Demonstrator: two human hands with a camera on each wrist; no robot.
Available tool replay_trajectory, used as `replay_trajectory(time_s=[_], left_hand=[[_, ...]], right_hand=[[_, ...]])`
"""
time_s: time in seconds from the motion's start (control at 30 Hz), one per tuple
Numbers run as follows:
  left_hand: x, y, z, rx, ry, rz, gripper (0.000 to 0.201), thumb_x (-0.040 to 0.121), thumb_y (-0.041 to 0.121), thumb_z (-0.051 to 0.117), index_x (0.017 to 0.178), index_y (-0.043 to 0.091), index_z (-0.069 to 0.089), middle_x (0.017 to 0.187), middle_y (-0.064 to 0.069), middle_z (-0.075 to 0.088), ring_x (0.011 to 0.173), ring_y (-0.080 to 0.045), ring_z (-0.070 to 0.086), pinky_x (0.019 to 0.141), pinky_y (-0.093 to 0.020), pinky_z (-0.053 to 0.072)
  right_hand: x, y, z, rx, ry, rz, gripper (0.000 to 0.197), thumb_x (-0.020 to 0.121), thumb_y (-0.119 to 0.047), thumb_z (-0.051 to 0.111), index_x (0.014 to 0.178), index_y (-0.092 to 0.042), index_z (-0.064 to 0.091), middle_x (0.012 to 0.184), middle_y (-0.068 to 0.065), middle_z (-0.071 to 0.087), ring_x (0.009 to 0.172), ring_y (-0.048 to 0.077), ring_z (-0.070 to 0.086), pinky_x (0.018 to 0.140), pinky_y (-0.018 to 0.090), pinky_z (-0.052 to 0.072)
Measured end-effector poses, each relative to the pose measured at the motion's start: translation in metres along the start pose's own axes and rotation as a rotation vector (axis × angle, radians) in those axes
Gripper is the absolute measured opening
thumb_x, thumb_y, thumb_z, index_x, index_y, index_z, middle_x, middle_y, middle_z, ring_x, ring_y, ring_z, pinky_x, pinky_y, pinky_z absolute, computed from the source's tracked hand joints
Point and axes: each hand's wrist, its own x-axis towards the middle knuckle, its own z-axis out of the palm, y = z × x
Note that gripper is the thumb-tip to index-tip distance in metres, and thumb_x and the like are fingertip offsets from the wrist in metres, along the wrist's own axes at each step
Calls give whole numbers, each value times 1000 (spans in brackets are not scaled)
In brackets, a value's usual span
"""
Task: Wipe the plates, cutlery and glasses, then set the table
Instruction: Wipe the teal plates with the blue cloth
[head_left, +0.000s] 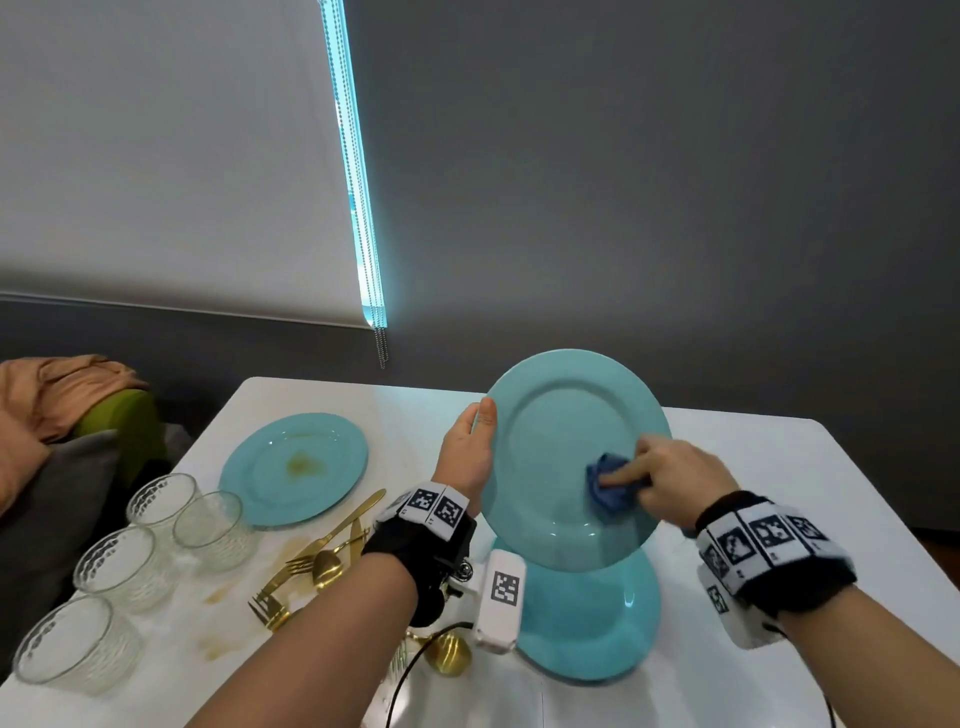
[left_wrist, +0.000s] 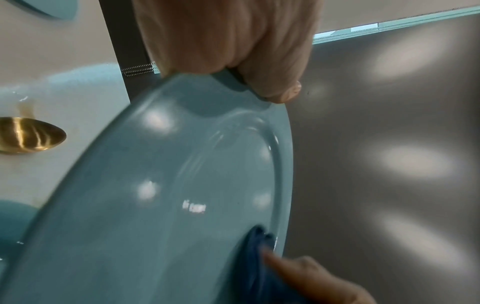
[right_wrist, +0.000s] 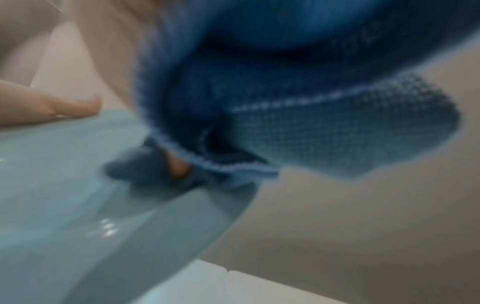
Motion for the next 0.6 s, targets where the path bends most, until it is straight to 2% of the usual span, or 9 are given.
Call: replay_trajectory(time_s=[0.07, 0.13, 0.2, 0.3, 0.37, 0.4, 0.47, 0.53, 0.6], left_hand=[[-3, 0, 7, -4, -33, 5, 25, 99, 36, 39, 91, 26, 61, 98, -2, 67, 95, -24, 62, 96, -50, 49], [-8, -2, 19, 1, -63, 10, 26, 99, 33, 39, 94, 21, 62, 103, -9, 67, 97, -27, 62, 96, -51, 48], [-11, -6, 27, -40, -72, -2, 30, 98, 37, 42, 100, 15, 63, 110, -17, 66, 103, -33, 62, 97, -55, 47], [-8, -4, 20, -73, -31, -9, 35, 95, 44, 43, 105, 16, 61, 119, -23, 62, 110, -39, 60, 98, -57, 45], [-4, -3, 10, -63, -30, -18, 36, 88, 49, 44, 103, 21, 61, 120, -20, 63, 111, -37, 60, 97, -57, 45], [-4, -3, 6, -57, -35, -19, 36, 86, 51, 44, 102, 23, 61, 119, -18, 64, 111, -37, 60, 97, -57, 46], [-5, -2, 3, -64, -24, -18, 37, 84, 54, 46, 102, 25, 62, 118, -15, 64, 111, -36, 60, 96, -57, 47], [-7, -3, 7, -63, -27, -19, 45, 78, 60, 49, 104, 25, 62, 118, -15, 65, 111, -37, 61, 95, -58, 46], [-9, -8, 15, -33, -53, 13, 44, 81, 63, 50, 101, 26, 63, 117, -16, 65, 111, -37, 60, 95, -58, 47]], right_hand=[[6, -5, -1, 173, 326, 155, 43, 83, -15, 56, 115, -44, 63, 94, 2, 52, 96, 28, 59, 75, 29, 43], [6, -28, 6, 336, 515, 130, 46, 79, -16, 54, 121, -35, 61, 98, 11, 57, 87, 32, 61, 72, 34, 47], [1, -50, 20, 369, 414, -21, 53, 74, -24, 43, 124, -35, 58, 101, 10, 59, 87, 31, 61, 73, 33, 48], [-13, -50, 44, 156, 29, -218, 41, 87, -31, 45, 124, -44, 55, 112, 1, 56, 103, 26, 56, 76, 25, 40], [-18, -27, 41, 26, -129, -229, 36, 90, -31, 50, 119, -52, 55, 107, -2, 55, 107, 22, 55, 71, 22, 31], [-19, -14, 36, -17, -148, -179, 36, 90, -31, 51, 118, -55, 54, 101, -4, 52, 106, 21, 56, 71, 21, 30], [-17, 11, 21, -2, -31, 27, 38, 90, -30, 51, 118, -55, 53, 97, -6, 49, 105, 22, 57, 73, 23, 36], [-11, 26, 7, 112, 239, 236, 42, 88, -24, 53, 124, -47, 53, 103, 1, 54, 100, 28, 58, 78, 29, 44], [3, 23, -3, 203, 443, 302, 46, 86, -20, 56, 129, -38, 53, 106, 9, 54, 95, 33, 58, 76, 36, 47]])
